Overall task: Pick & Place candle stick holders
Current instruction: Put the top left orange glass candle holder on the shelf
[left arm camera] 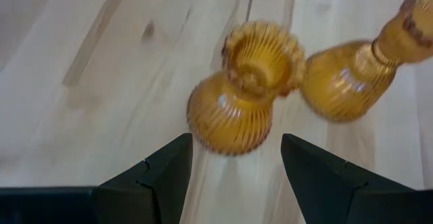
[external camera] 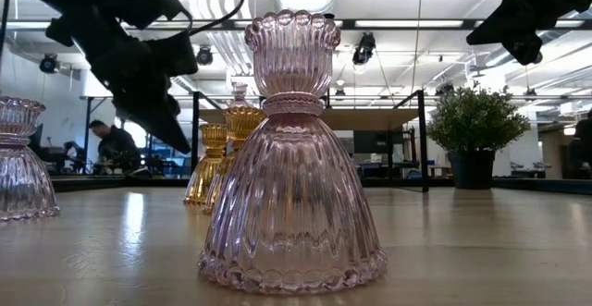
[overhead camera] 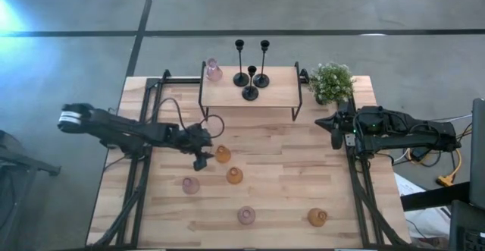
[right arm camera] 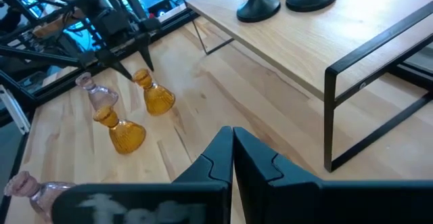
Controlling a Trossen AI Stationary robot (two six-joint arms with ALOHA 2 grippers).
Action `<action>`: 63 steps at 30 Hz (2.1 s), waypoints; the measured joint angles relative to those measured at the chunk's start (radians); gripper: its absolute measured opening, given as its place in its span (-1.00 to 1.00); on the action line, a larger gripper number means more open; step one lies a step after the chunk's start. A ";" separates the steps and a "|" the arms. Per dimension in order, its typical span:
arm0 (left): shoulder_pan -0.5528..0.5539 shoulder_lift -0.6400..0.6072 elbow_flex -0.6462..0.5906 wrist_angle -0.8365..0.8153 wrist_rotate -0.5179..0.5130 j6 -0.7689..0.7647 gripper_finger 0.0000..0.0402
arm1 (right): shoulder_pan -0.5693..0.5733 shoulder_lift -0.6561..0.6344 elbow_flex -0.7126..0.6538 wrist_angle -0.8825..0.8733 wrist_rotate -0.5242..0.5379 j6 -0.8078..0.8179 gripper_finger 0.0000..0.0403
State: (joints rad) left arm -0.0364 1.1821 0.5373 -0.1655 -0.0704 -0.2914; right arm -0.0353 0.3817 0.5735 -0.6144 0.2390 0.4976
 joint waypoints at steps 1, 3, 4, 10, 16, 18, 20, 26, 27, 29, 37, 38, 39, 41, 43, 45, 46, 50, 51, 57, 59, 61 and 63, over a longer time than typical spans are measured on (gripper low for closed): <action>0.000 0.009 -0.005 0.026 0.001 0.001 0.14 | 0.000 0.000 0.000 0.000 0.000 0.000 -0.96; -0.001 0.025 -0.016 0.070 0.002 0.003 0.14 | 0.000 0.000 0.000 0.000 0.000 0.000 -0.96; -0.001 0.032 -0.021 0.095 0.006 0.007 0.14 | 0.000 0.000 0.000 0.000 0.000 0.000 -0.96; -0.001 0.062 -0.039 0.195 0.009 0.052 0.14 | 0.000 0.000 0.000 0.000 0.000 0.000 -0.96; -0.001 0.111 -0.040 0.259 0.020 0.115 0.14 | 0.000 -0.002 0.000 0.000 0.000 0.000 -0.96; -0.001 0.130 -0.040 0.286 0.020 0.127 0.14 | 0.000 -0.002 0.000 0.000 0.000 0.000 -0.96; -0.001 0.152 -0.041 0.312 0.021 0.136 0.14 | 0.000 -0.002 0.000 0.000 0.001 0.000 -0.96; -0.001 0.217 -0.042 0.442 0.023 0.138 0.14 | 0.000 -0.002 0.000 0.000 0.023 0.005 -0.96; -0.001 0.228 -0.042 0.462 0.023 0.137 0.14 | 0.000 -0.002 0.000 0.000 0.025 0.007 -0.96; -0.001 0.247 -0.042 0.491 0.023 0.137 0.14 | 0.000 -0.002 0.000 0.000 0.026 0.008 -0.96; -0.001 0.289 -0.042 0.509 0.023 0.114 0.09 | 0.000 -0.002 0.000 -0.001 0.026 0.009 -0.96; -0.001 0.289 -0.042 0.508 0.023 0.108 0.06 | 0.000 -0.002 0.000 -0.001 0.029 0.008 -0.96; -0.001 0.287 -0.042 0.509 0.023 0.106 0.01 | 0.000 -0.002 0.000 -0.001 0.032 0.008 -0.96; -0.001 0.275 -0.042 0.507 0.021 0.106 -0.10 | 0.000 -0.001 0.000 -0.001 0.050 0.009 -0.96; -0.001 0.264 -0.042 0.511 0.019 0.106 -0.25 | 0.000 -0.001 0.000 -0.001 0.070 0.010 -0.96; -0.001 0.255 -0.042 0.505 0.019 0.105 -0.29 | 0.000 -0.001 0.000 -0.001 0.083 0.010 -0.96; -0.001 0.251 -0.042 0.506 0.020 0.104 -0.29 | 0.000 -0.001 0.000 -0.001 0.088 0.009 -0.96; -0.001 0.222 -0.042 0.500 0.020 0.083 -0.29 | 0.000 -0.001 0.000 -0.001 0.104 0.009 -0.96; -0.001 0.211 -0.042 0.494 0.020 0.080 -0.29 | 0.000 -0.001 0.000 -0.001 0.105 0.009 -0.96; 0.002 0.136 0.002 0.451 0.020 0.061 -0.29 | 0.000 -0.001 0.000 -0.002 0.105 0.009 -0.96; 0.005 0.105 0.038 0.390 0.017 0.047 -0.29 | 0.000 -0.001 0.000 -0.002 0.105 0.009 -0.96; 0.010 0.076 0.090 0.295 -0.003 0.032 -0.29 | 0.000 -0.001 0.000 -0.002 0.105 0.009 -0.96; 0.017 0.050 0.152 0.178 -0.038 0.024 -0.29 | -0.001 0.000 0.000 -0.003 0.105 0.009 -0.96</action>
State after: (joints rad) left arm -0.0192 1.2319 0.6896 0.0126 -0.1087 -0.2677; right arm -0.0358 0.3813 0.5732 -0.6169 0.3439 0.5064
